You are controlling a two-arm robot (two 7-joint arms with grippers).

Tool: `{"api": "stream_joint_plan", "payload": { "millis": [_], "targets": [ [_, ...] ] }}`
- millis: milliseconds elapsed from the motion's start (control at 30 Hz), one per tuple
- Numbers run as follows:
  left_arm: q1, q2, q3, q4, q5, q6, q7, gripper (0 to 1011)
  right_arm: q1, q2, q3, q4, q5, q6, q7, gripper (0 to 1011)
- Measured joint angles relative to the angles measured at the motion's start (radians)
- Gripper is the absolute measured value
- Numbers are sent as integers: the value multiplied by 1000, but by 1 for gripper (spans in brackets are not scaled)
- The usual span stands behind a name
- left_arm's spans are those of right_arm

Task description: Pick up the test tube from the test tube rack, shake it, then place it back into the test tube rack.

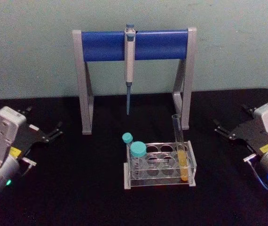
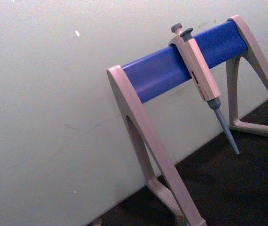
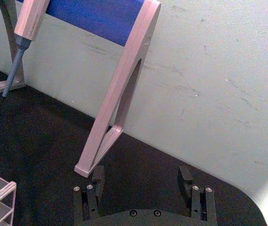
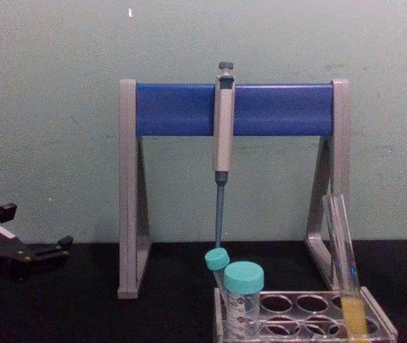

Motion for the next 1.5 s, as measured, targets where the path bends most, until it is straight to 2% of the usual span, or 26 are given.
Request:
{"api": "stream_joint_plan", "payload": {
  "millis": [1433,1500],
  "targets": [
    [0,0,0,0,0,0,0,1001,0,0,0,0,0,0,0,1000],
    [0,0,0,0,0,0,0,1001,-4,-1,6,-5,-14,5,-9,1000]
  ]
}}
